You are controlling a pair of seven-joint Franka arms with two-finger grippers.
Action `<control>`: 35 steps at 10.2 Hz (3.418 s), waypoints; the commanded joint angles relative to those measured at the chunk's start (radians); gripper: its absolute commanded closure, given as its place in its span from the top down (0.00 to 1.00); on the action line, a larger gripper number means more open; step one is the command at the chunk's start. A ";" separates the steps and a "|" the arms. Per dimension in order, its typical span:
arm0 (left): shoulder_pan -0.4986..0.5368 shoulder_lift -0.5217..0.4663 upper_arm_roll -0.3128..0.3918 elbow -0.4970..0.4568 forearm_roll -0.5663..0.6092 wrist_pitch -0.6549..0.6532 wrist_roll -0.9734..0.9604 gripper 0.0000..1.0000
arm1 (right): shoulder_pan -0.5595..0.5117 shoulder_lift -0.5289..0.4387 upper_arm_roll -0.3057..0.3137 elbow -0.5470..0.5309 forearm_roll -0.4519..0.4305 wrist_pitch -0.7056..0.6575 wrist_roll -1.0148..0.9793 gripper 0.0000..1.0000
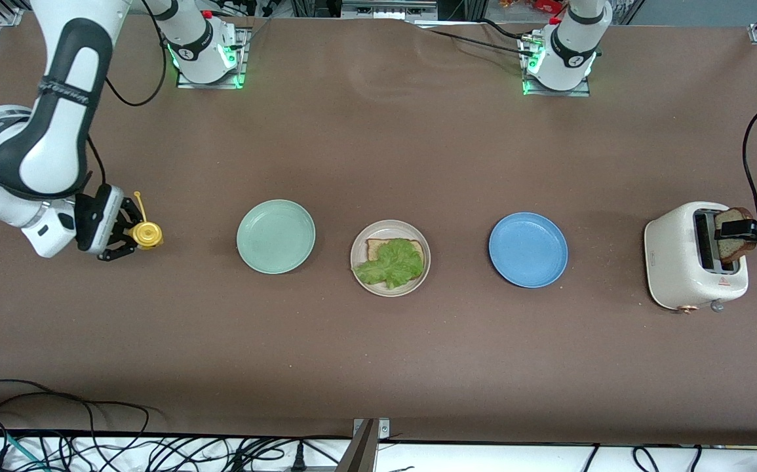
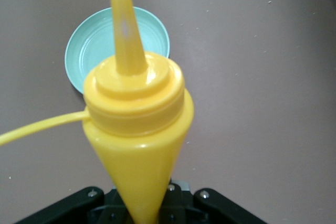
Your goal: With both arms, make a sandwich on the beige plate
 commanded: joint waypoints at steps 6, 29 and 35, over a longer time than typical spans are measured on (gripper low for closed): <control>0.020 -0.016 -0.007 -0.037 0.027 -0.009 0.060 0.00 | -0.095 -0.031 0.022 -0.293 0.240 -0.098 -0.450 0.00; -0.351 0.112 -0.096 0.233 -0.762 -0.458 -0.372 0.00 | -0.573 0.034 0.290 -0.138 0.129 -0.206 -0.516 0.81; -0.553 0.197 -0.102 0.225 -0.908 -0.073 -0.494 0.00 | -0.601 0.027 0.235 0.260 -0.085 -0.384 0.051 0.83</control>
